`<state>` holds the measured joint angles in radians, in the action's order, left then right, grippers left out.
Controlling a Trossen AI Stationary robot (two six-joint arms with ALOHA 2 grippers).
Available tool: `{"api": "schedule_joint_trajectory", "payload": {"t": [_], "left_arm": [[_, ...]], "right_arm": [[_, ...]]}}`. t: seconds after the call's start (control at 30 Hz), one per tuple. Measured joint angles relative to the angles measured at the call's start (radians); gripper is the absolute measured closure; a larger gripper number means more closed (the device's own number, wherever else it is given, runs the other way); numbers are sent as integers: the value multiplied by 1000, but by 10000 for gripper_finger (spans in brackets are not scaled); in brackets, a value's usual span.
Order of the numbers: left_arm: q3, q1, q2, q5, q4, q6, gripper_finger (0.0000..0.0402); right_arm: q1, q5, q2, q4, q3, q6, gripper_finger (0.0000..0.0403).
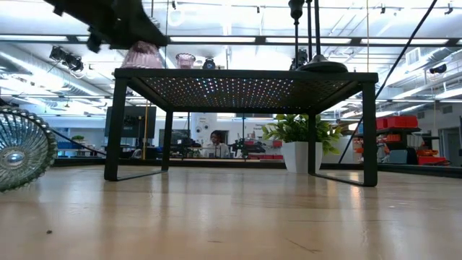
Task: Pick & Place candle stick holders
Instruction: Put the pink glass candle stick holder on the shelf
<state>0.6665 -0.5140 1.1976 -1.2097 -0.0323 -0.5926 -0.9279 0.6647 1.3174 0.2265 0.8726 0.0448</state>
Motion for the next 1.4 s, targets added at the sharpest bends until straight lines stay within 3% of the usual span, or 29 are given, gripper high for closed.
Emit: {"api": "schedule_joint_trajectory", "payload": {"t": [0.33,0.7,1.33,1.4], "left_arm": [[-41,140,20,204,243,191,276],[-39,222,147,268,399,252,276],[-39,196,154,289,413,270,276],[-39,196,154,289,411,267,260]], "right_arm": [[0,0,0,-4,0,1,273],[0,-1,0,-12,0,5,273],[0,-1,0,-30,0,26,273],[0,-2,0,-30,0,26,273]]}}
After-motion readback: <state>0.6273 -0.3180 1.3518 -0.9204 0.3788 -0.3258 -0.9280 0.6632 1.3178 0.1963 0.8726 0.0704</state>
